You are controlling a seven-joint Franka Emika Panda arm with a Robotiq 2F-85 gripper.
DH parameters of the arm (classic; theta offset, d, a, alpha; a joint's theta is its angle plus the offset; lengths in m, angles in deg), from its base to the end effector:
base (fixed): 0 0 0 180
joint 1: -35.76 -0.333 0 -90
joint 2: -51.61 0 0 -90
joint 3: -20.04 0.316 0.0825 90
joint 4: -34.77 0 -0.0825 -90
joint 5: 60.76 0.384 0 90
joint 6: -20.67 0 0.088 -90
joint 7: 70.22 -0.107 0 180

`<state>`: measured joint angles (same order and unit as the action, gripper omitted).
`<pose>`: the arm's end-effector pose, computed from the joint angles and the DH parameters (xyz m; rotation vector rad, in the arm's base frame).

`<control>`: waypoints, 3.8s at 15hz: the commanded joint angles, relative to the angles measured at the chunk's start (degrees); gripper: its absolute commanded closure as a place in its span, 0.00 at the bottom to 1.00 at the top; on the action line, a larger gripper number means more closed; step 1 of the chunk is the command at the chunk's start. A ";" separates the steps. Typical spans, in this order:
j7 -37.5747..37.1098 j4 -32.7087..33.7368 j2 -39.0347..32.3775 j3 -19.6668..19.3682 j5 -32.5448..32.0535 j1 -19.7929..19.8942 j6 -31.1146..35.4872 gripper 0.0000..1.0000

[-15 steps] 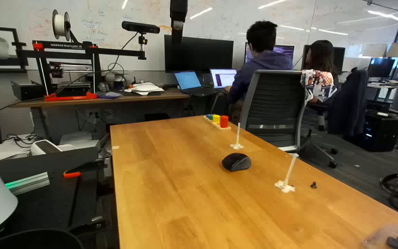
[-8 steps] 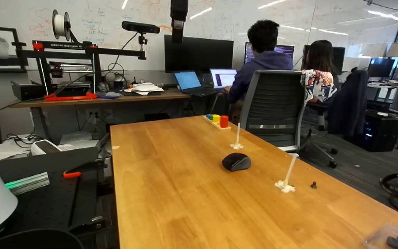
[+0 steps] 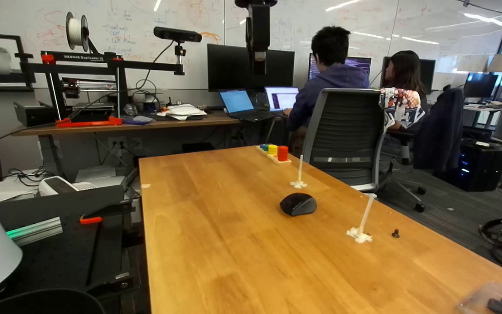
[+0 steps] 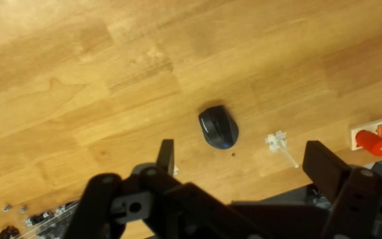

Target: Left click the computer mouse

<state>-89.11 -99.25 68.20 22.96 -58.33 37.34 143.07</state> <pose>0.4645 0.0135 0.4566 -3.0602 0.5079 -0.1262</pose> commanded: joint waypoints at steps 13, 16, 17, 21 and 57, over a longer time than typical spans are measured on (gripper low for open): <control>-9.76 7.59 -23.15 -1.01 -8.06 -1.24 14.16 1.00; -12.65 9.78 -27.95 -2.12 -10.22 -2.37 15.53 1.00; -13.56 10.63 -29.46 -2.59 -10.88 -2.89 15.76 1.00; -15.36 14.01 -34.58 -4.44 -11.38 -5.03 15.88 1.00; -14.36 23.95 -48.05 -8.52 -8.61 -10.18 12.82 1.00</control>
<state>-104.54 -74.79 17.54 14.48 -68.27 27.71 157.72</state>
